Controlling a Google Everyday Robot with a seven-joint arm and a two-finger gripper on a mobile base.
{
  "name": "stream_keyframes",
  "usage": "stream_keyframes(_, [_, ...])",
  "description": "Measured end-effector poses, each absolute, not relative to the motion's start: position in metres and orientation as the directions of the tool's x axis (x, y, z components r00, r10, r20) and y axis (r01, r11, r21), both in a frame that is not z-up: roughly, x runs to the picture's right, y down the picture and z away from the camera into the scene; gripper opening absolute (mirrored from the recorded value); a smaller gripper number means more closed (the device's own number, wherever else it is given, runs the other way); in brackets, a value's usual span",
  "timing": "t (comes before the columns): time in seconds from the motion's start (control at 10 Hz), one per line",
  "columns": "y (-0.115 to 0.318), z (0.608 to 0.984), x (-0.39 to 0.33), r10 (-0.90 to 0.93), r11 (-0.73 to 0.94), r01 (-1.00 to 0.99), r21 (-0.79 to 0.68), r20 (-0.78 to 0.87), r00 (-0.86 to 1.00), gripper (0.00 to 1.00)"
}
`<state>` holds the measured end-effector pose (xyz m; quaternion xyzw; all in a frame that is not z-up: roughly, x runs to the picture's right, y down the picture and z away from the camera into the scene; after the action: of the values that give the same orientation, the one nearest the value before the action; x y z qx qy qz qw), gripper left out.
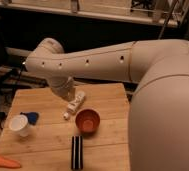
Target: Pick up the ceramic bowl
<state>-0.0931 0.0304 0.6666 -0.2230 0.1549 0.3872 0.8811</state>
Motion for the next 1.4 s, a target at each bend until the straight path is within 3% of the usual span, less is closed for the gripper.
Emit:
stream_keyframes(0.2, [0.024, 0.681, -0.052, 0.695, 0.52, -0.811, -0.267, -0.42, 0.583, 0.18])
stream_keyframes(0.4, [0.031, 0.705, 0.004, 0.745, 0.434, -0.861, -0.266, -0.431, 0.509, 0.22])
stream_keyframes(0.6, [0.05, 0.739, 0.049, 0.769, 0.334, -0.893, -0.302, -0.46, 0.443, 0.46])
stream_keyframes(0.9, [0.068, 0.772, 0.056, 0.76, 0.272, -0.883, -0.382, -0.478, 0.441, 0.75])
stream_keyframes(1.0, [0.075, 0.778, 0.058, 0.751, 0.257, -0.88, -0.399, -0.491, 0.441, 0.79])
stream_keyframes(1.4, [0.104, 0.806, 0.049, 0.689, 0.219, -0.853, -0.474, -0.544, 0.479, 0.8])
